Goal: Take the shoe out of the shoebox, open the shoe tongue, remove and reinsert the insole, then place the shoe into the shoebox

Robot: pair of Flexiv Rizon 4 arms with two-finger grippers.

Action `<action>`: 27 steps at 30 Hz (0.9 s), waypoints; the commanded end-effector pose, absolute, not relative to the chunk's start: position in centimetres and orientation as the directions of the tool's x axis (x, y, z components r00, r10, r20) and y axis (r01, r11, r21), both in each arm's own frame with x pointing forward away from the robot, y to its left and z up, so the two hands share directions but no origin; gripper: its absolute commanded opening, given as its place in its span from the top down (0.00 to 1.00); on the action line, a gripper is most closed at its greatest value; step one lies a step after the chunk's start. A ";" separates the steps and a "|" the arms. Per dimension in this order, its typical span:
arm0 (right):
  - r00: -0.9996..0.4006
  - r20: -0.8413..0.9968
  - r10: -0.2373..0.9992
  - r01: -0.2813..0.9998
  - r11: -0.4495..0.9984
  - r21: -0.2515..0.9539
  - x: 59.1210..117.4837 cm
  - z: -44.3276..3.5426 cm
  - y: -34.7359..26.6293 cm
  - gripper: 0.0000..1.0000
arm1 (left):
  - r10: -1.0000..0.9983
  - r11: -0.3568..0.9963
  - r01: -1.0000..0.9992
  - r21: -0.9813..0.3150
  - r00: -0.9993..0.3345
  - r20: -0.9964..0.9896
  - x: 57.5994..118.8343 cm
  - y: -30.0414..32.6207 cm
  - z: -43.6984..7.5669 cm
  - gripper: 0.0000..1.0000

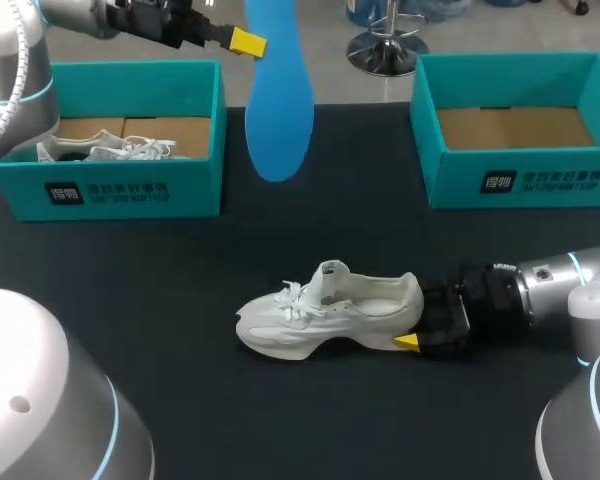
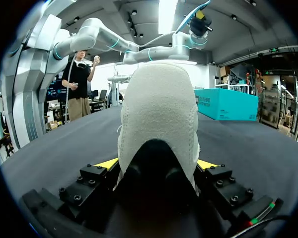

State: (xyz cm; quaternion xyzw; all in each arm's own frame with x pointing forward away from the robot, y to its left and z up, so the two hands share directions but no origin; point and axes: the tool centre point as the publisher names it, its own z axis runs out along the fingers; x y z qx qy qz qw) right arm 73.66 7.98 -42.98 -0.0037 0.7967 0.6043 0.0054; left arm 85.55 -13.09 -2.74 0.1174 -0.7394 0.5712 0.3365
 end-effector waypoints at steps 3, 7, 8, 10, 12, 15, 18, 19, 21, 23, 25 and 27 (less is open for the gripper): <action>-1.000 -0.013 0.001 -0.012 0.271 0.962 73.7 -43.2 8.2 1.00 | 0.249 0.367 -0.537 -0.760 -0.730 0.636 86.3 -13.3 -2.9 1.00; -1.000 -0.016 -0.003 -0.016 0.271 0.962 73.7 -43.0 8.0 0.00 | 0.249 0.367 -0.537 -0.760 -0.730 0.636 86.3 -13.3 -2.9 1.00; -1.000 -0.023 0.007 -0.020 0.277 0.961 73.6 -42.7 7.9 0.00 | 0.249 0.367 -0.537 -0.760 -0.730 0.636 86.3 -13.3 -2.9 1.00; -1.000 -0.028 0.011 -0.023 0.282 0.959 73.4 -42.2 7.6 0.00 | 0.249 0.367 -0.537 -0.760 -0.730 0.636 86.3 -13.3 -2.9 1.00; -0.999 -0.035 0.016 -0.029 0.297 0.954 73.3 -41.7 7.2 0.00 | 0.249 0.367 -0.537 -0.760 -0.730 0.636 86.3 -13.3 -2.9 1.00; -0.999 -0.044 0.026 -0.033 0.320 0.947 73.1 -41.1 6.4 0.00 | 0.249 0.367 -0.537 -0.760 -0.730 0.636 86.3 -13.3 -2.9 1.00; -0.998 -0.050 0.031 -0.037 0.339 0.940 73.0 -40.4 5.7 0.00 | 0.249 0.367 -0.537 -0.760 -0.730 0.636 86.3 -13.3 -2.9 1.00; -0.998 -0.055 0.033 -0.040 0.350 0.936 72.9 -40.1 5.5 0.00 | 0.249 0.367 -0.537 -0.760 -0.730 0.636 86.3 -13.3 -2.9 1.00; -0.997 -0.058 0.046 -0.035 0.392 0.919 72.8 -39.4 4.8 0.00 | 0.249 0.367 -0.537 -0.760 -0.730 0.636 86.3 -13.3 -2.9 1.00; -0.996 -0.074 0.054 -0.043 0.437 0.899 72.6 -38.3 4.1 0.00 | 0.249 0.367 -0.537 -0.760 -0.730 0.636 86.3 -13.3 -2.9 1.00; -0.995 -0.081 0.059 -0.041 0.493 0.869 72.4 -37.2 3.4 0.00 | 0.249 0.367 -0.537 -0.760 -0.730 0.636 86.3 -13.3 -2.9 1.00; -0.993 -0.095 0.064 -0.044 0.553 0.832 72.2 -36.0 2.8 0.00 | 0.249 0.367 -0.537 -0.760 -0.730 0.636 86.3 -13.3 -2.9 1.00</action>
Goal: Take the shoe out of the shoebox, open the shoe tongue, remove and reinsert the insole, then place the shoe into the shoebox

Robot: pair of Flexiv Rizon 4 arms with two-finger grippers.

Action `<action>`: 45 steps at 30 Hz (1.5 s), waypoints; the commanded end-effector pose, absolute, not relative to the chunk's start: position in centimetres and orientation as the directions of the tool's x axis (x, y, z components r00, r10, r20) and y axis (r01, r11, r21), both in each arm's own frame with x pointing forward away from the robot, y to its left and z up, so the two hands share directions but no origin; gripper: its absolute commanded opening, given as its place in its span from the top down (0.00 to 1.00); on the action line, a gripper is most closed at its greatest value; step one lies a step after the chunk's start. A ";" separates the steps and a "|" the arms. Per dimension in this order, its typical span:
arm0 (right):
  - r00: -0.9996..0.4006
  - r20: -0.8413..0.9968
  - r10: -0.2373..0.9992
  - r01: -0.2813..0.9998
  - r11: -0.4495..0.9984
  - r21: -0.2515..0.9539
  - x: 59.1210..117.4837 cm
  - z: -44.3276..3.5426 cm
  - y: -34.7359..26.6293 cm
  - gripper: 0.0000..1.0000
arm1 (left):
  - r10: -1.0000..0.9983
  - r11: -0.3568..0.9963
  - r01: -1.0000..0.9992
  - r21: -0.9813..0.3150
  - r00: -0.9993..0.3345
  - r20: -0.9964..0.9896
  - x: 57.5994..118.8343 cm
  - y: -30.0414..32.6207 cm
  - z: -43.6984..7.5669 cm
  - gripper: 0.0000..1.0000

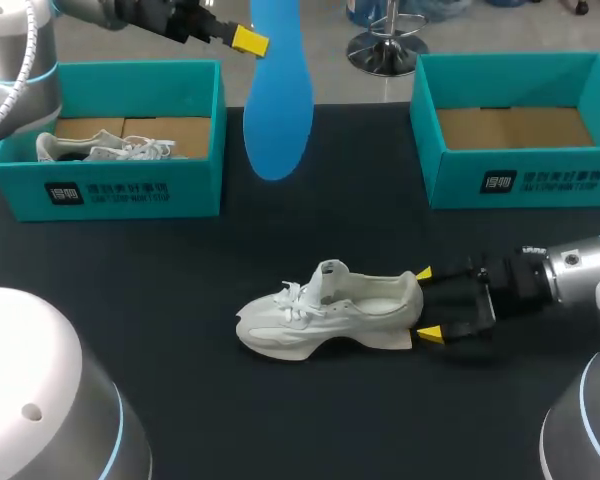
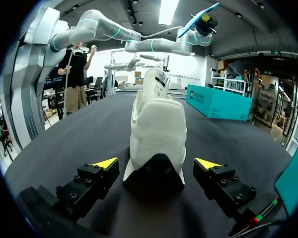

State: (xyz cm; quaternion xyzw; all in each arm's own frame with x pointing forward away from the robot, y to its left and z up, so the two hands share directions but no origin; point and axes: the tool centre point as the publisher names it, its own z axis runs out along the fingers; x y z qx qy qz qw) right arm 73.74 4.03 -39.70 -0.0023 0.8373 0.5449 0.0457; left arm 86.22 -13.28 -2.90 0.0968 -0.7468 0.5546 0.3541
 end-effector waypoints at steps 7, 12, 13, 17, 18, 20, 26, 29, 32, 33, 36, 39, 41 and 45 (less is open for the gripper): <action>-0.996 -0.077 0.039 -0.014 0.808 0.590 72.4 -31.9 2.7 0.00 | 0.249 0.367 -0.537 -0.760 -0.730 0.636 86.3 -13.3 -2.9 1.00; -0.994 -0.087 0.067 0.025 0.910 0.414 72.5 -29.7 3.3 0.00 | 0.249 0.367 -0.537 -0.760 -0.730 0.636 86.3 -13.3 -2.9 1.00; -0.995 -0.073 0.073 0.041 0.928 0.372 72.6 -29.5 3.4 0.00 | 0.249 0.367 -0.537 -0.760 -0.730 0.636 86.3 -13.3 -2.9 1.00; -0.995 -0.069 0.077 0.055 0.957 0.286 72.7 -28.8 3.3 0.00 | 0.249 0.367 -0.537 -0.760 -0.730 0.636 86.3 -13.3 -2.9 1.00; -0.994 -0.082 0.077 0.052 0.959 0.280 72.7 -28.5 3.1 0.00 | 0.249 0.367 -0.537 -0.760 -0.730 0.636 86.3 -13.3 -2.9 1.00; -0.995 -0.071 0.072 0.052 0.966 0.253 72.8 -28.3 2.9 0.00 | 0.249 0.367 -0.537 -0.760 -0.730 0.636 86.3 -13.3 -2.9 1.00; -0.994 -0.084 0.064 0.047 0.982 0.185 72.5 -26.9 2.4 0.00 | 0.249 0.367 -0.537 -0.760 -0.730 0.636 86.3 -13.3 -2.9 1.00; -0.994 -0.091 0.060 0.044 0.985 0.164 72.5 -26.3 1.8 0.00 | 0.249 0.367 -0.537 -0.760 -0.730 0.636 86.3 -13.3 -2.9 1.00; -0.994 -0.093 0.058 0.044 0.989 0.144 72.2 -25.8 1.9 0.00 | 0.249 0.367 -0.537 -0.760 -0.730 0.636 86.3 -13.3 -2.9 1.00; -0.994 -0.094 0.059 0.046 0.989 0.143 72.2 -25.7 1.8 0.00 | 0.249 0.367 -0.537 -0.760 -0.730 0.636 86.3 -13.3 -2.9 1.00; -0.993 -0.097 0.063 0.049 0.988 0.146 72.0 -25.7 1.7 0.00 | 0.249 0.367 -0.537 -0.760 -0.730 0.636 86.3 -13.3 -2.9 1.00; -0.993 -0.095 0.064 0.049 0.987 0.152 71.8 -26.0 1.9 0.00 | 0.249 0.367 -0.537 -0.760 -0.730 0.636 86.3 -13.3 -2.9 1.00; -0.993 -0.096 0.067 0.051 0.986 0.161 71.7 -26.2 1.9 0.00 | 0.249 0.367 -0.537 -0.760 -0.730 0.636 86.3 -13.3 -2.9 1.00; -0.991 -0.109 0.072 0.052 0.984 0.172 71.6 -26.3 1.9 0.00 | 0.249 0.367 -0.537 -0.760 -0.730 0.636 86.3 -13.3 -2.9 1.00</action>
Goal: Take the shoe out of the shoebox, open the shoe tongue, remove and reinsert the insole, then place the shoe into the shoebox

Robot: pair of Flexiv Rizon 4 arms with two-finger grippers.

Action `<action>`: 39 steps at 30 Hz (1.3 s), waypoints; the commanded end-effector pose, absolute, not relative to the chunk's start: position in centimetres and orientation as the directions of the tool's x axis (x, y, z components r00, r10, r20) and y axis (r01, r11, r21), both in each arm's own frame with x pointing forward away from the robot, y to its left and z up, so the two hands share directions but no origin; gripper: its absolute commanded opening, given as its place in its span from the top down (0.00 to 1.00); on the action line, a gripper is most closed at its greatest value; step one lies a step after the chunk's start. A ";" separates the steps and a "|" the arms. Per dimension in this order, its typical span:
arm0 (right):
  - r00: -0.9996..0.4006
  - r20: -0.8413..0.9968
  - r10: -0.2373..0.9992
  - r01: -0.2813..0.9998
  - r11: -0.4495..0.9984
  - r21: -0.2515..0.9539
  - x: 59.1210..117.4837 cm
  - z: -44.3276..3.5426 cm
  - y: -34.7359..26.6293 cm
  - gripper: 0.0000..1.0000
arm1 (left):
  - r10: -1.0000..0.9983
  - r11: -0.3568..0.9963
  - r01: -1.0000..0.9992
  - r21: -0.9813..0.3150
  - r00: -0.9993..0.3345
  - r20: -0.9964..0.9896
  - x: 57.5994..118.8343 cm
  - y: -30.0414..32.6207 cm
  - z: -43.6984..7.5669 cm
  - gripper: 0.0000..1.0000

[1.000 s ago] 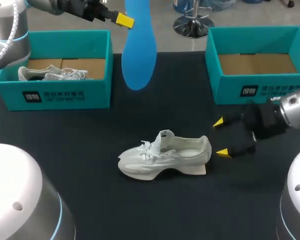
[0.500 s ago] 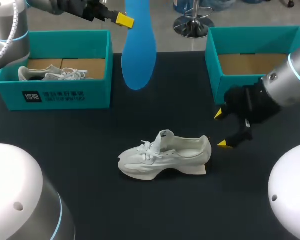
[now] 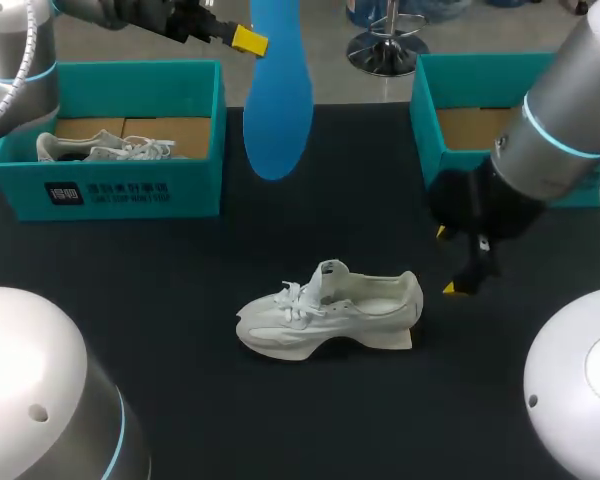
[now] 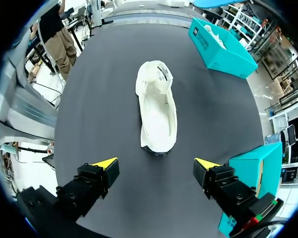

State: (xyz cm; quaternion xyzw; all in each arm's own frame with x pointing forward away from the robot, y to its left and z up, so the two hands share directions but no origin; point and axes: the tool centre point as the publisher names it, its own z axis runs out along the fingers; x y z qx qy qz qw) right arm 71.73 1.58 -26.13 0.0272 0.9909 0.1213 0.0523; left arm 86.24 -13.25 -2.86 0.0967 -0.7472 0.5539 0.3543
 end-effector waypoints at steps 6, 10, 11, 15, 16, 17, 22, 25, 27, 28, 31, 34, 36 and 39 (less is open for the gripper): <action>-0.990 -0.126 0.069 0.042 0.977 0.210 71.5 -26.2 1.7 0.00 | 0.232 0.338 -0.569 -0.749 -0.722 0.652 85.3 -13.3 -2.0 1.00; -0.990 -0.126 0.069 0.042 0.977 0.210 71.5 -26.2 1.7 0.00 | 0.229 0.333 -0.561 -0.758 -0.732 0.642 85.1 -13.0 -1.2 1.00; -0.990 -0.126 0.069 0.042 0.977 0.210 71.5 -26.2 1.7 0.00 | 0.219 0.325 -0.564 -0.759 -0.736 0.641 85.4 -12.9 -1.2 1.00; -0.990 -0.126 0.069 0.042 0.977 0.210 71.5 -26.2 1.7 0.00 | 0.228 0.336 -0.584 -0.739 -0.711 0.665 86.3 -12.5 -1.1 1.00; -0.990 -0.126 0.069 0.042 0.977 0.210 71.5 -26.2 1.7 0.00 | 0.231 0.344 -0.580 -0.738 -0.710 0.666 86.2 -12.4 -1.1 1.00; -0.990 -0.126 0.069 0.042 0.977 0.210 71.5 -26.2 1.7 0.00 | 0.231 0.343 -0.580 -0.739 -0.710 0.665 86.1 -12.4 -1.2 1.00; -0.989 -0.127 0.077 0.052 0.980 0.190 71.7 -26.0 2.1 0.00 | 0.231 0.343 -0.580 -0.739 -0.710 0.665 86.1 -12.4 -1.2 1.00; -0.990 -0.119 0.075 0.062 0.993 0.105 72.4 -25.2 3.2 0.00 | 0.231 0.343 -0.580 -0.739 -0.710 0.665 86.1 -12.4 -1.2 1.00; -0.991 -0.106 0.082 0.075 0.995 0.069 73.0 -24.7 4.1 0.00 | 0.231 0.343 -0.580 -0.739 -0.710 0.665 86.1 -12.4 -1.2 1.00; -0.991 -0.102 0.092 0.086 0.995 0.055 73.3 -24.6 4.5 0.00 | 0.231 0.343 -0.580 -0.739 -0.710 0.665 86.1 -12.4 -1.2 1.00; -0.991 -0.070 0.113 0.113 0.994 -0.009 74.1 -24.5 5.9 0.00 | 0.231 0.343 -0.580 -0.739 -0.710 0.665 86.1 -12.4 -1.2 1.00; -0.990 -0.068 0.121 0.121 0.993 -0.007 74.8 -24.5 7.4 0.00 | 0.231 0.343 -0.580 -0.739 -0.710 0.665 86.1 -12.4 -1.2 1.00; -0.990 -0.067 0.122 0.124 0.992 -0.011 75.3 -24.7 8.2 0.00 | 0.231 0.343 -0.580 -0.739 -0.710 0.665 86.1 -12.4 -1.2 1.00; -0.990 -0.058 0.131 0.132 0.991 -0.011 75.9 -25.4 9.2 0.00 | 0.231 0.343 -0.580 -0.739 -0.710 0.665 86.1 -12.4 -1.2 1.00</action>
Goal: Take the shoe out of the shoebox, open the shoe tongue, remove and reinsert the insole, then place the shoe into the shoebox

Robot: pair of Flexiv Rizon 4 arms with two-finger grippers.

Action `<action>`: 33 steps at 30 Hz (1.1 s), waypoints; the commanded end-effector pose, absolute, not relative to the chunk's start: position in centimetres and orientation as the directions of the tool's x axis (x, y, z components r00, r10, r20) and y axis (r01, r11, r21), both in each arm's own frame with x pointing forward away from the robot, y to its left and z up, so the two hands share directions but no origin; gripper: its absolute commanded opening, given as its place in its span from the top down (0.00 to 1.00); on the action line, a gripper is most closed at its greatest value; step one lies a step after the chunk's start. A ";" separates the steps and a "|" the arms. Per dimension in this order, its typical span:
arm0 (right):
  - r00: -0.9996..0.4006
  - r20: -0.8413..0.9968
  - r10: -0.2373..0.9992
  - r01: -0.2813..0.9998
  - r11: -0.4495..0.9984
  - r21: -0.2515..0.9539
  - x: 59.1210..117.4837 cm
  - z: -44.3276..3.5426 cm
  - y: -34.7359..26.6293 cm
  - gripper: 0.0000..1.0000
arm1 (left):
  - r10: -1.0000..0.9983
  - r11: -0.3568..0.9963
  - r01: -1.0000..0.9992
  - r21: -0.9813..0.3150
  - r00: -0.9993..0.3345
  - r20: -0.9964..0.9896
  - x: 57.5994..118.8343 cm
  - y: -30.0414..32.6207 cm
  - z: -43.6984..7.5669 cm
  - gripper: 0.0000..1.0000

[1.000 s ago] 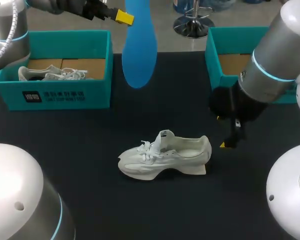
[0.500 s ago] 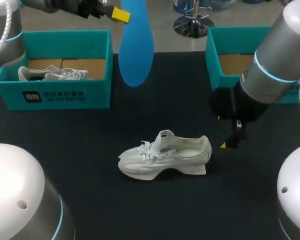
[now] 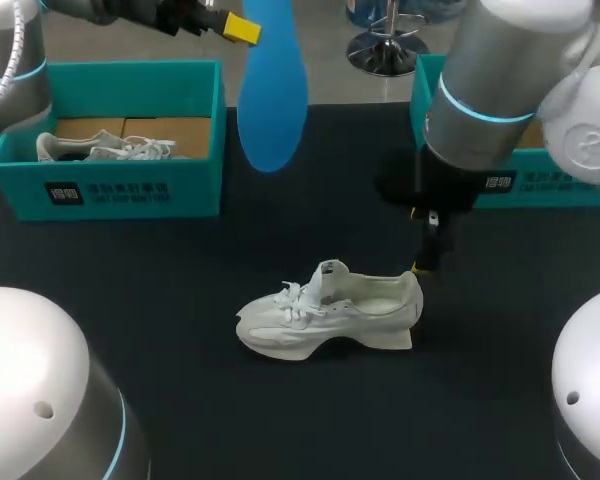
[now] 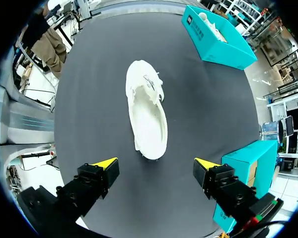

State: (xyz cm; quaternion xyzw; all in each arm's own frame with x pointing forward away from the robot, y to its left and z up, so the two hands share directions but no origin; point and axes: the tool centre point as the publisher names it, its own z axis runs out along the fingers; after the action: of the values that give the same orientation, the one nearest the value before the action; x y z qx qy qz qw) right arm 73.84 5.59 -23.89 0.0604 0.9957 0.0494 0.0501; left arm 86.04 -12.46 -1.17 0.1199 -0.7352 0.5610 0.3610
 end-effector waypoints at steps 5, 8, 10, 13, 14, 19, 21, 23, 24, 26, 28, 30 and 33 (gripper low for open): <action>-0.986 -0.039 0.165 0.165 0.986 0.007 76.5 -26.8 9.8 0.00 | 0.231 0.343 -0.580 -0.739 -0.710 0.665 86.1 -12.4 -1.2 1.00; -0.985 -0.035 0.166 0.166 0.986 0.009 76.9 -27.7 10.2 0.00 | 0.231 0.343 -0.580 -0.739 -0.710 0.665 86.1 -12.4 -1.2 1.00; -0.987 -0.030 0.160 0.159 0.987 0.014 77.1 -28.3 10.5 0.00 | 0.231 0.343 -0.580 -0.739 -0.710 0.665 86.1 -12.4 -1.2 1.00; -0.988 -0.018 0.153 0.153 0.988 0.013 77.5 -29.2 10.8 0.00 | 0.231 0.343 -0.580 -0.739 -0.710 0.665 86.1 -12.4 -1.2 1.00; -0.988 -0.015 0.153 0.153 0.988 0.008 77.6 -29.5 10.9 0.00 | 0.231 0.343 -0.580 -0.739 -0.710 0.665 86.1 -12.4 -1.2 1.00; -0.985 0.016 0.171 0.171 0.985 0.009 77.8 -31.2 10.8 0.00 | 0.231 0.343 -0.580 -0.739 -0.710 0.665 86.1 -12.4 -1.2 1.00; -0.984 0.024 0.177 0.177 0.984 0.007 77.8 -32.0 10.6 0.00 | 0.231 0.343 -0.580 -0.739 -0.710 0.665 86.1 -12.4 -1.2 1.00; -0.983 0.026 0.180 0.181 0.983 0.012 77.7 -32.6 10.4 0.00 | 0.231 0.343 -0.580 -0.739 -0.710 0.665 86.1 -12.4 -1.2 1.00; -0.983 0.026 0.182 0.183 0.983 0.012 77.6 -33.1 10.3 0.00 | 0.231 0.343 -0.580 -0.739 -0.710 0.665 86.1 -12.4 -1.2 1.00; -0.982 0.034 0.187 0.188 0.982 0.020 77.5 -33.9 10.2 0.00 | 0.231 0.343 -0.580 -0.739 -0.710 0.665 86.1 -12.4 -1.2 1.00; -0.981 0.043 0.188 0.189 0.982 0.020 77.5 -34.6 10.2 0.00 | 0.231 0.343 -0.580 -0.739 -0.710 0.665 86.1 -12.4 -1.2 1.00; -0.981 0.058 0.182 0.185 0.982 0.035 77.4 -35.6 10.1 0.00 | 0.231 0.343 -0.580 -0.739 -0.710 0.665 86.1 -12.4 -1.2 1.00; -0.980 0.079 0.182 0.186 0.981 0.046 77.4 -37.0 10.0 0.00 | 0.231 0.343 -0.580 -0.739 -0.710 0.665 86.1 -12.4 -1.2 1.00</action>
State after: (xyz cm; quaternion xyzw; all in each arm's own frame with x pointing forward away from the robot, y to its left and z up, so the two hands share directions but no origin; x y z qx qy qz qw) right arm 76.97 10.05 -35.10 0.0935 0.9950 0.0170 -0.0310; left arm 86.05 -12.45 -1.17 0.1199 -0.7352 0.5610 0.3610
